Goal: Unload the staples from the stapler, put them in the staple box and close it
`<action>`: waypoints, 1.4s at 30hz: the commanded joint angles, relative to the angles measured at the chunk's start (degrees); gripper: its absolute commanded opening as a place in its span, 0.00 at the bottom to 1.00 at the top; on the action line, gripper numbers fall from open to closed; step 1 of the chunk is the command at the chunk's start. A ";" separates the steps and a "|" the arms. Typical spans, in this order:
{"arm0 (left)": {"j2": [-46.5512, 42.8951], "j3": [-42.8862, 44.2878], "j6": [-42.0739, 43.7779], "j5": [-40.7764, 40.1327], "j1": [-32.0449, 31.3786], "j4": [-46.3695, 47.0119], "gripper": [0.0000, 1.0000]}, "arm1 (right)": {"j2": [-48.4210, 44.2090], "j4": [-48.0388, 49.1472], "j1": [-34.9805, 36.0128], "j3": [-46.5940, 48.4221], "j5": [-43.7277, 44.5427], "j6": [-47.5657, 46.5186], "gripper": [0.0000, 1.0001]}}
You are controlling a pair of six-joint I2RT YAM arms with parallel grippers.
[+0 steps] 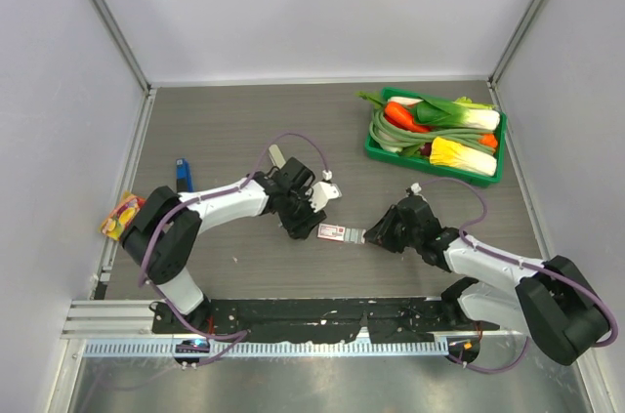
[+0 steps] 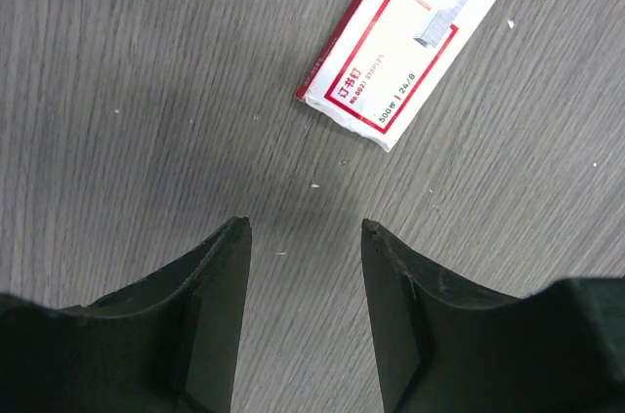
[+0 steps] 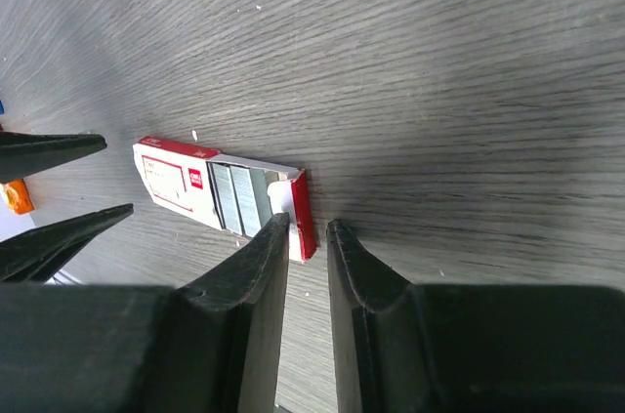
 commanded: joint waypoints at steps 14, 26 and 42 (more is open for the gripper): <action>3.17 2.83 0.72 -5.11 -3.75 1.83 0.52 | 2.41 3.99 -0.39 -0.56 -0.37 -0.84 0.15; 6.25 5.74 0.72 -6.25 -5.51 1.91 0.52 | 4.43 5.13 -0.39 1.11 -1.60 -2.34 0.15; 6.34 5.30 0.63 -6.25 -6.39 2.27 0.52 | 7.86 8.65 -0.22 2.43 -2.83 -2.25 0.14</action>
